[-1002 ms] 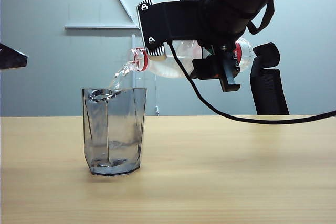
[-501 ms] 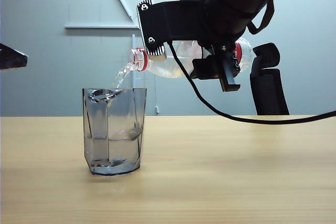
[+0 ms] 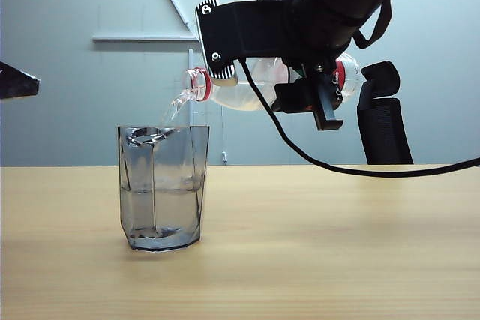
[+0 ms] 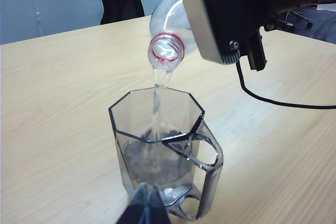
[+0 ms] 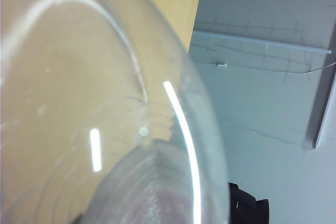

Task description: Pick up the mineral water bottle on the table and pour water into the mug until it's half full.

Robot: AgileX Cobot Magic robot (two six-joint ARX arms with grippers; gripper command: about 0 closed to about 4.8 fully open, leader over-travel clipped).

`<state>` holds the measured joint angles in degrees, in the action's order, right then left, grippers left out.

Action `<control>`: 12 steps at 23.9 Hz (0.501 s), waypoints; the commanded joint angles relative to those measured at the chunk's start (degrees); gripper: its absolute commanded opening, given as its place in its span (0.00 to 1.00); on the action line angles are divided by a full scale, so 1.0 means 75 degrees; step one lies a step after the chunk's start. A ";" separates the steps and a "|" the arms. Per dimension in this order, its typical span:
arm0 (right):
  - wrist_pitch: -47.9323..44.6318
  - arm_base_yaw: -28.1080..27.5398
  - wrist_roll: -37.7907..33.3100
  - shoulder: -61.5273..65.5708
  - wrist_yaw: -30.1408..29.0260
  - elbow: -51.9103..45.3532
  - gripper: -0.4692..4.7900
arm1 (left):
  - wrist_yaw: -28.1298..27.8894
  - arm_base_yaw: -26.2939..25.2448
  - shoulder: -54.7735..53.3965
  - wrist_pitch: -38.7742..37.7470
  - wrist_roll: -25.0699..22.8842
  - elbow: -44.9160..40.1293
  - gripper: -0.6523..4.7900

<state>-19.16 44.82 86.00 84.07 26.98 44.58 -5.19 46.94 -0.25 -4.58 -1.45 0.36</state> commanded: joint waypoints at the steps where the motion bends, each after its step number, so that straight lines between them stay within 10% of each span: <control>1: -0.0335 0.0012 -0.0006 -0.0076 0.0047 0.0087 0.67 | 0.0003 0.0006 -0.0012 0.0050 0.0023 0.0020 0.12; 12: -0.0146 0.0015 -0.0166 -0.0073 0.0000 0.0082 0.67 | 0.0003 0.0006 -0.0012 0.0050 0.0023 0.0020 0.12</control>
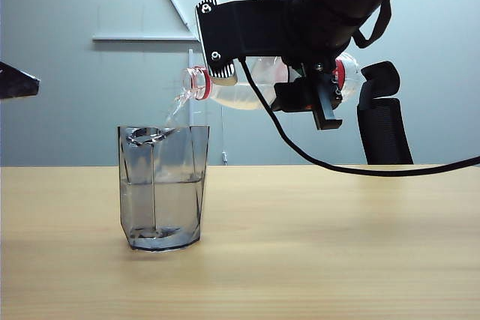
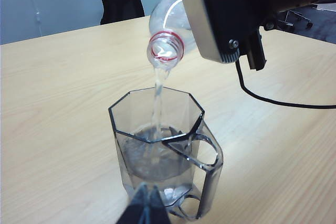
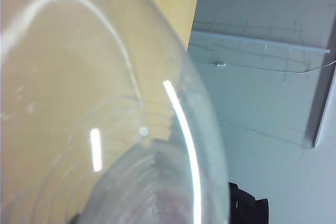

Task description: Pick up the mineral water bottle on the table and pour water into the mug until it's half full.

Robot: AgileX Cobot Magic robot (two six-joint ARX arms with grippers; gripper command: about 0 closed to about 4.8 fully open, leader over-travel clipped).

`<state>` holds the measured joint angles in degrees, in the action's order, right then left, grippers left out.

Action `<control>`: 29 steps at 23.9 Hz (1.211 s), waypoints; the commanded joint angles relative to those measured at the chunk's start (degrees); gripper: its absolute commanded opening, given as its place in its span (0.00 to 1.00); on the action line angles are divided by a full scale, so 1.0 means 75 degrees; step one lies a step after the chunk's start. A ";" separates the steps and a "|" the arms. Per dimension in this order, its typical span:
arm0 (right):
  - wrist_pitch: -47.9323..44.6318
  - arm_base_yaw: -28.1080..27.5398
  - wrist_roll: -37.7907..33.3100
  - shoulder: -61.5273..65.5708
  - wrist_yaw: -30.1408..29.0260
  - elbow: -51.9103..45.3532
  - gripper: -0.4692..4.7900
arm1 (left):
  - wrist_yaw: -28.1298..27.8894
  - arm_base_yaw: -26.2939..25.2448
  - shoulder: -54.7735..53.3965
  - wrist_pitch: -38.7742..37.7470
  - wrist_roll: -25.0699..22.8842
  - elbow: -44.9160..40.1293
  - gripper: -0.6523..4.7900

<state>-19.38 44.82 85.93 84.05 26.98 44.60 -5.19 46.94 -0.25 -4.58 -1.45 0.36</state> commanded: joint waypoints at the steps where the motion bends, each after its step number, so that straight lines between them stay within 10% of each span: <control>1: -0.0017 0.0017 -0.0437 -0.0070 -0.0009 0.0079 0.67 | 0.0003 0.0006 -0.0012 0.0052 0.0023 0.0020 0.12; 10: 0.0391 0.0134 -0.1486 -0.0073 -0.0003 0.0079 0.67 | 0.0003 0.0006 -0.0012 0.0052 0.0023 0.0020 0.12; 29: 0.0816 0.0262 -0.7752 -0.0662 -0.0312 0.0067 0.67 | 0.0006 -0.0743 -0.0012 0.0052 0.0023 0.0020 0.12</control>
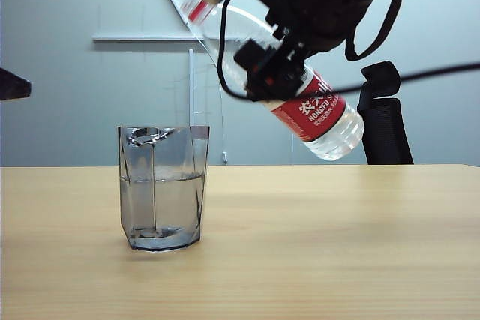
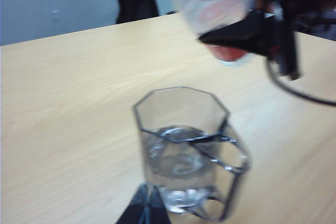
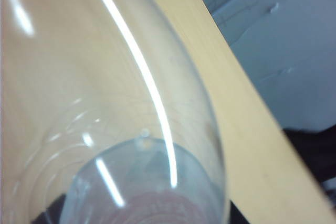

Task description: Pick up the mineral water bottle on the table and pour water into the mug until it's half full.

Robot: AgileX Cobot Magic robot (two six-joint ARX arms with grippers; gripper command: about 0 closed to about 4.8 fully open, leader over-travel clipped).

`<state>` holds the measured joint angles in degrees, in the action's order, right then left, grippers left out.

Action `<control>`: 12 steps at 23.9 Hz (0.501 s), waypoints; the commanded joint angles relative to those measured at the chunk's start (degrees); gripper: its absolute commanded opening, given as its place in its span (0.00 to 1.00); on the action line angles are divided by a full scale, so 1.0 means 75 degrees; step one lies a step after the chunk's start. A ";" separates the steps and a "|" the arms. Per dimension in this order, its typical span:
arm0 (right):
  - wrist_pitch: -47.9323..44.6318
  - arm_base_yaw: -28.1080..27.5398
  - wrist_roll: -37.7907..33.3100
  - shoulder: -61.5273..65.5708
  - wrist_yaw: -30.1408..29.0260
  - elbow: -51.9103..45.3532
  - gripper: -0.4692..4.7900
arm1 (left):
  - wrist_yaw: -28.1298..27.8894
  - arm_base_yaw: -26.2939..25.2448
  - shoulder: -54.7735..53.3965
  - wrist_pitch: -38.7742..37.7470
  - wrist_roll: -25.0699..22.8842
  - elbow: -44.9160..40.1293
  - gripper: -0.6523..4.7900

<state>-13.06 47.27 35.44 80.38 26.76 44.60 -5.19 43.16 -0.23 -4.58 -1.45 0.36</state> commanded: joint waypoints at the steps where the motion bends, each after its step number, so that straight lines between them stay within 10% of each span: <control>1: 0.0017 -0.0108 -0.1390 -0.0210 -0.0428 0.0067 0.66 | 0.0006 -0.0373 -0.0015 0.0050 0.0023 0.0020 0.12; 12: -0.0595 -0.0766 -0.3914 -0.0536 -0.1399 -0.1040 0.64 | 0.0003 -0.1486 -0.0015 0.0050 0.0023 0.0020 0.12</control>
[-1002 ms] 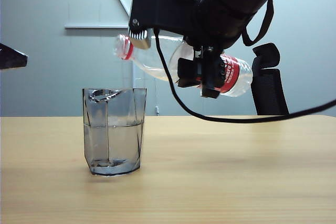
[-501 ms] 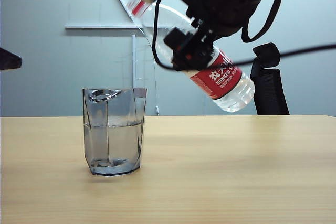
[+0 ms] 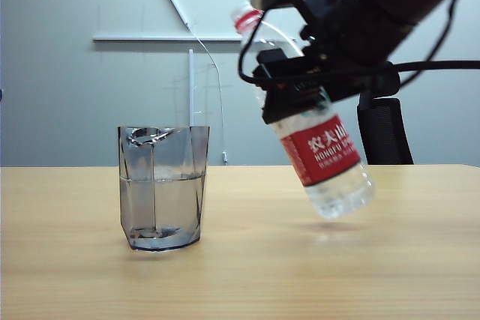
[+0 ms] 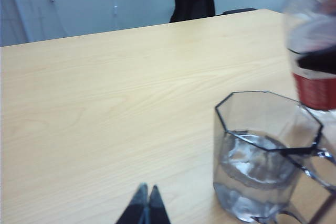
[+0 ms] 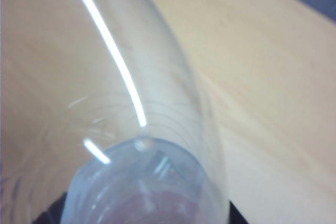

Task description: Pick up the mineral water bottle on the table and pour water into the mug until it's half full.

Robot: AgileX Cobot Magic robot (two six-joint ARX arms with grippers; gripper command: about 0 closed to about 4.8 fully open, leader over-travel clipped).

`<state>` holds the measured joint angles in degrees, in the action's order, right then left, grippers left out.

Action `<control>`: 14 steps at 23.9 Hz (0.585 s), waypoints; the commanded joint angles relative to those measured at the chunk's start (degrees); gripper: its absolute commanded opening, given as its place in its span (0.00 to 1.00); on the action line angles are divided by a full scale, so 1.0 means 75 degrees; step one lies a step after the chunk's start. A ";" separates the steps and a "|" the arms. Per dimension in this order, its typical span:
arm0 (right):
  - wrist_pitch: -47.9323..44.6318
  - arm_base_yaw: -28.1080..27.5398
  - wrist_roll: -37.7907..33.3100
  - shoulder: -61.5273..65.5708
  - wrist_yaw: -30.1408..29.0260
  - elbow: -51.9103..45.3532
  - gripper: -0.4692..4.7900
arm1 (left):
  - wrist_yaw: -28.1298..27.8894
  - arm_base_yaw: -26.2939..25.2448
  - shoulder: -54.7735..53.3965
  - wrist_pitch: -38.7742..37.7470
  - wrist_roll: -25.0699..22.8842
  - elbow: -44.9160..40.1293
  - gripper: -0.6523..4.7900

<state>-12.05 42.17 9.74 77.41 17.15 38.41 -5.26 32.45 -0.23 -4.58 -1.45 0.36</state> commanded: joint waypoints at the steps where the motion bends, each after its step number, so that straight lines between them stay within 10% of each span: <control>1: -0.0921 -0.0137 -0.0641 -0.0213 -0.0128 -0.0391 0.64 | 0.0012 -0.0064 -0.0015 0.0052 0.0023 0.0020 0.12; 14: -0.4135 -0.0542 -0.2159 -0.0595 -0.0408 -0.2407 0.64 | 0.0009 -0.0128 -0.0015 0.0052 0.0023 0.0020 0.12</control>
<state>-37.45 38.02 -5.91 73.14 13.87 21.06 -5.21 31.68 -0.25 -4.58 -1.45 0.36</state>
